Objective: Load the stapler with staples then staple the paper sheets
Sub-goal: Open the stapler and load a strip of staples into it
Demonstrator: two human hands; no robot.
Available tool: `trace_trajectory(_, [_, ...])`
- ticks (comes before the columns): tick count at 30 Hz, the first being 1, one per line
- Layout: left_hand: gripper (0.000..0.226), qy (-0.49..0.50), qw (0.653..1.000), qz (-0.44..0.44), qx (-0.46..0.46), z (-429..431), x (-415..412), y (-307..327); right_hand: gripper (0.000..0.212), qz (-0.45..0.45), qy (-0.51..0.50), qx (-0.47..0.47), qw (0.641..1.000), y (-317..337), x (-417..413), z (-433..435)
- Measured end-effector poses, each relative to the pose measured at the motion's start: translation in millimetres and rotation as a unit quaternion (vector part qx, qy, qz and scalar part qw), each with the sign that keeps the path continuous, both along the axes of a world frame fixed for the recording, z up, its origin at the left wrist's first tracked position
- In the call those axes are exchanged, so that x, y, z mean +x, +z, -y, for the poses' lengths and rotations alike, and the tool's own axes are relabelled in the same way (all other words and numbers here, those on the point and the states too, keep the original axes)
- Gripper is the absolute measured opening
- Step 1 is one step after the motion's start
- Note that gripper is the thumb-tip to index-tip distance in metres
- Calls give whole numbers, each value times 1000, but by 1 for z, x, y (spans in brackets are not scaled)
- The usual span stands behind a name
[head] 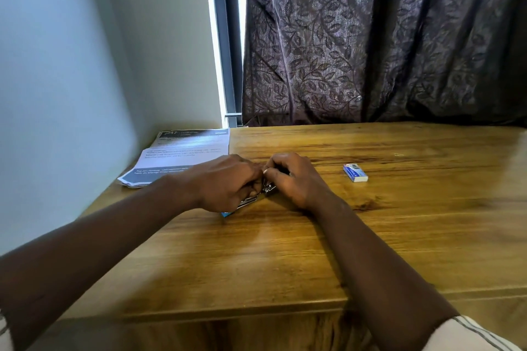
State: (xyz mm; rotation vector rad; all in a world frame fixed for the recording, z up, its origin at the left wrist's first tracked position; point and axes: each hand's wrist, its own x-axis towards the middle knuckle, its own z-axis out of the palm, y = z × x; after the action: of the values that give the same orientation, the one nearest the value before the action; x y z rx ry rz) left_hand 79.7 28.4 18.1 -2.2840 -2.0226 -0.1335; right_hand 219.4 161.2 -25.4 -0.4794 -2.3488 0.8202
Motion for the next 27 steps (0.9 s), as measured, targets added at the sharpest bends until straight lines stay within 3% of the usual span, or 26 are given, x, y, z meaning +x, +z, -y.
trace_trajectory(8, [18, 36, 997, 62, -17, -2, -2, -2, 21, 11, 12, -6, 1000, 0, -1, 0])
trace_trajectory(15, [11, 17, 984, 177, -19, 2, -4, 14, 22, 8, 9, -12, 1000, 0, -1, 2])
trace_trajectory(22, [20, 24, 988, 119, -92, -8, 3, 30, 32, 10, 15, -18, 1000, 1, -1, 2])
trace_trajectory(27, [22, 8, 996, 67, -63, -8, 5, 27, 33, 1, 17, -16, 1000, 0, 0, 1])
